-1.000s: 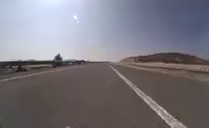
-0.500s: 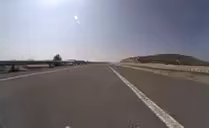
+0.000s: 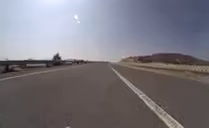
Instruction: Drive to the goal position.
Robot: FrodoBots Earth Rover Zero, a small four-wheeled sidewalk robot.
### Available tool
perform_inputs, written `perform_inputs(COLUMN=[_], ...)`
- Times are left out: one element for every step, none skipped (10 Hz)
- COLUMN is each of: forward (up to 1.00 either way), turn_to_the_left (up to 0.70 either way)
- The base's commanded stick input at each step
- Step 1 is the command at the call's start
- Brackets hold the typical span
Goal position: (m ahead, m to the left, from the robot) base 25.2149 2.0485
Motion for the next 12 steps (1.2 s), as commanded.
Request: perform_inputs(forward=[1.0, 1.0, 1.0, 1.0, 1.0, 1.0, 1.0, 1.0, 1.0, 1.0, 1.0, 1.0], turn_to_the_left=[0.0, 0.0, 0.0, 0.0, 0.0, 0.0, 0.0, 0.0, 0.0, 0.0, 0.0, 0.0])
